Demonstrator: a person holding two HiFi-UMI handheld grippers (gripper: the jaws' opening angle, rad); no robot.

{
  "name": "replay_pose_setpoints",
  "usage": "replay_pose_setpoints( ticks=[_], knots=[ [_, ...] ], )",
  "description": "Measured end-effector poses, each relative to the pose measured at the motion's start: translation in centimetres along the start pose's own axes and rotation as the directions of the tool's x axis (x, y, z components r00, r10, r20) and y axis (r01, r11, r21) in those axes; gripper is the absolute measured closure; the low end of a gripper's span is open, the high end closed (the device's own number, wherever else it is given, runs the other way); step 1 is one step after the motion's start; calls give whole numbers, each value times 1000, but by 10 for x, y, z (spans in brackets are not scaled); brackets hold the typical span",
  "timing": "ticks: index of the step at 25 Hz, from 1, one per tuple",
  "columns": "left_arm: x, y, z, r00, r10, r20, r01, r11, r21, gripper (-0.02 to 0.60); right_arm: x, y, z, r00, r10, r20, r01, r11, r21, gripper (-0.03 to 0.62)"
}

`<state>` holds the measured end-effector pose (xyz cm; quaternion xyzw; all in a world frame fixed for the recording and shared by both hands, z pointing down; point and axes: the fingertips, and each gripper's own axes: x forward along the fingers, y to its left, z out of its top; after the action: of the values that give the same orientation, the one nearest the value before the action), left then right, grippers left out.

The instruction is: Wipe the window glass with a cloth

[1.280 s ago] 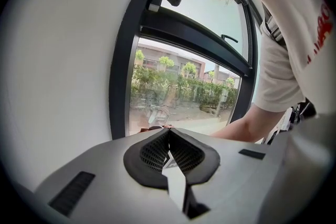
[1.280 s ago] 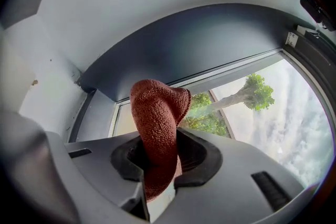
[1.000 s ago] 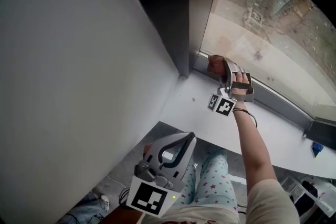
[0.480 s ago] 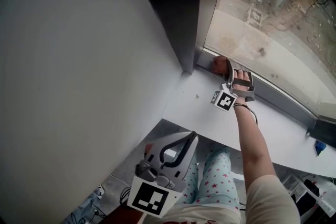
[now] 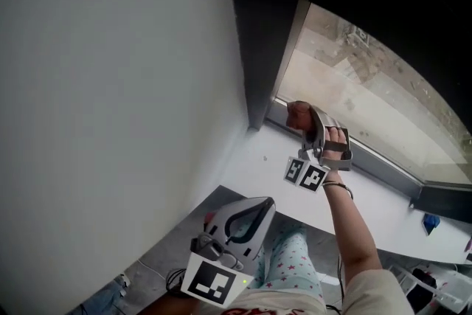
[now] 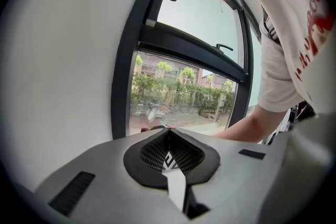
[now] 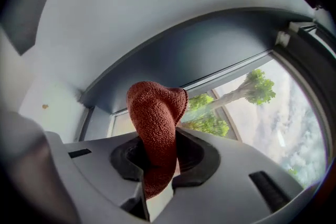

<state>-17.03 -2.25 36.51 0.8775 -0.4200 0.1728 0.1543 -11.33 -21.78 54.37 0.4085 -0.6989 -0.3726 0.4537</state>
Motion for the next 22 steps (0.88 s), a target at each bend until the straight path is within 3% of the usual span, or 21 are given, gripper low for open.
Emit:
replay_pose_setpoints(
  ticks=[6, 10, 13, 17, 22],
  knots=[
    [-10, -6, 52, 991, 12, 132, -16, 999, 30, 560, -52, -211, 69, 980, -190, 55, 184, 978, 98, 497],
    [-18, -10, 66, 985, 18, 170, -23, 999, 24, 560, -74, -292, 103, 936, -350, 46, 342, 931, 124, 497],
    [-25, -15, 74, 984, 7, 180, -13, 999, 32, 560, -73, -309, 119, 927, -371, 52, 361, 922, 139, 499],
    [-31, -11, 75, 980, 13, 200, -21, 999, 41, 560, -52, -307, 126, 917, -394, 61, 391, 919, 56, 499],
    [-34, -3, 70, 983, 30, 182, -37, 999, 32, 560, -43, -298, 124, 907, -415, 72, 414, 910, 29, 503]
  ],
)
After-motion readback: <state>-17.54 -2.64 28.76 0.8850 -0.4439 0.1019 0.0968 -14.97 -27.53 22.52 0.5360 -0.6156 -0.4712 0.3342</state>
